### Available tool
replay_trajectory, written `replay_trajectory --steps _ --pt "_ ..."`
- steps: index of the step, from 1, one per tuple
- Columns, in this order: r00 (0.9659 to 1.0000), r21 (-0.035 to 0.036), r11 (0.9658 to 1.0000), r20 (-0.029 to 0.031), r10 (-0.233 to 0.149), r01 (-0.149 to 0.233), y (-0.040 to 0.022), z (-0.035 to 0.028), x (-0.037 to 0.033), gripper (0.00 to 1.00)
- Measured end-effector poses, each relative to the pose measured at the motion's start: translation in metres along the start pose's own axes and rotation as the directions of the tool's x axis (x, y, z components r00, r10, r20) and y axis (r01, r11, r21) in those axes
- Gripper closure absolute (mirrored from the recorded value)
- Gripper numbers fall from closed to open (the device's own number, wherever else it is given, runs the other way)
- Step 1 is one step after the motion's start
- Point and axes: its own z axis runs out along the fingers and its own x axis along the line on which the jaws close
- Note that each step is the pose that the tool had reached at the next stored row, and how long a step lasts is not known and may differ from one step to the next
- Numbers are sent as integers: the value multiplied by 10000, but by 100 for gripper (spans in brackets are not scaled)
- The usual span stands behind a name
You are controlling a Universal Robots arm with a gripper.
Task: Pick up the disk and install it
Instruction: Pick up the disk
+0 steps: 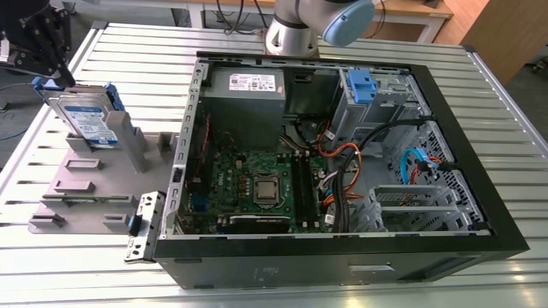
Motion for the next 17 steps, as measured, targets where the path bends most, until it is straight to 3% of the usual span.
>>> replay_trajectory --steps 1,3,17 --pt "10000 57 10000 6 -6 6 1 2 0 89" --pt "10000 100 9999 17 -11 10 1 0 0 89" --pt "10000 97 10000 82 -13 12 2 -10 4 89"
